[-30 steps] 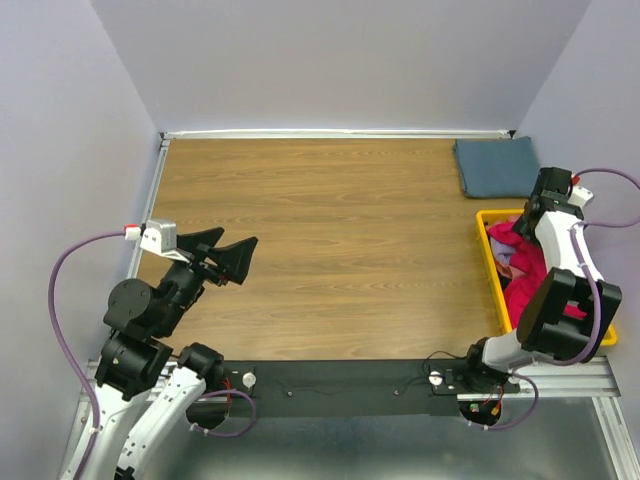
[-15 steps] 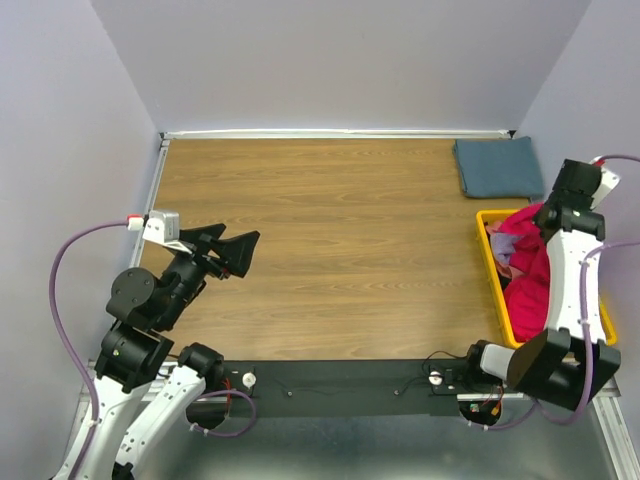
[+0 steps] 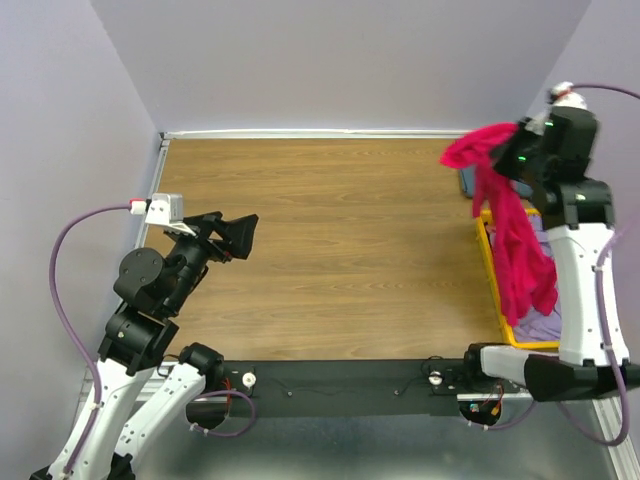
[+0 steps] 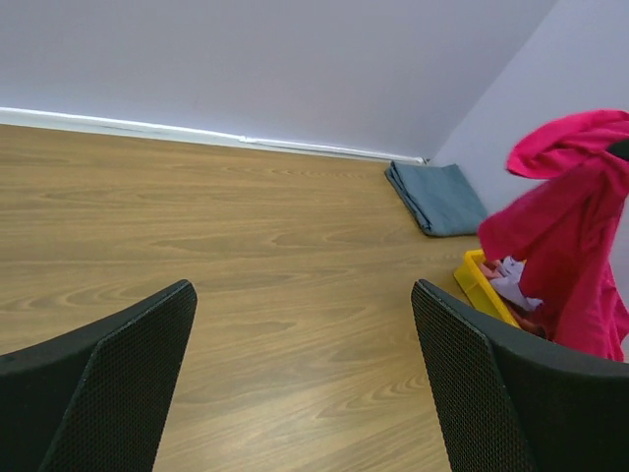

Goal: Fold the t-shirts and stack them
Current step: Grab the tshirt from the pile, then move the tshirt to the center of the board

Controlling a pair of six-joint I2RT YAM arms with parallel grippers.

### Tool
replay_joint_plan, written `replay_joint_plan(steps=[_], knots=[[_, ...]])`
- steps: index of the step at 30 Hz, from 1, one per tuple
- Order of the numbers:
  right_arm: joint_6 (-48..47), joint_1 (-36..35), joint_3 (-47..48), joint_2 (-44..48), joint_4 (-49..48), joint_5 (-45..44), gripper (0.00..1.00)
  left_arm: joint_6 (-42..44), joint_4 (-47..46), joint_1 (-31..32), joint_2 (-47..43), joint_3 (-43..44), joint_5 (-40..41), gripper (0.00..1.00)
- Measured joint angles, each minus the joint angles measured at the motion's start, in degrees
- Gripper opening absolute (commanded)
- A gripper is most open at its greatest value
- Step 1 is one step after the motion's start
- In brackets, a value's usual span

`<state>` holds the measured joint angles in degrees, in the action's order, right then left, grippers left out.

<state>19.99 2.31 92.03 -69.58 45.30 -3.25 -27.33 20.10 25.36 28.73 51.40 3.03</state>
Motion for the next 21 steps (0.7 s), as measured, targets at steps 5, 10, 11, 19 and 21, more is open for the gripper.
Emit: replay_joint_plan(steps=[5,10,11,19,21], knots=[[3.0,-19.1,4.2,-8.8,-3.7,3.6,0.01,-0.2,-0.3,0.0,0.0,0.3,1.8,0.99],[3.9,-35.0,10.6,-20.7,-7.3,4.3,0.01,-0.6,-0.2,0.0,0.0,0.5,3.5,0.99],[4.0,-38.4,12.9,-24.1,-8.5,6.0,0.01,-0.7,-0.1,0.0,0.0,0.6,3.8,0.99],[4.0,-45.7,28.0,-38.0,-13.8,11.9,0.01,-1.5,1.1,0.0,-1.8,2.0,6.9,0.99],[4.0,-45.7,27.0,-37.5,-15.1,10.4,0.01,-1.6,1.6,0.0,-2.3,2.2,7.5,0.99]])
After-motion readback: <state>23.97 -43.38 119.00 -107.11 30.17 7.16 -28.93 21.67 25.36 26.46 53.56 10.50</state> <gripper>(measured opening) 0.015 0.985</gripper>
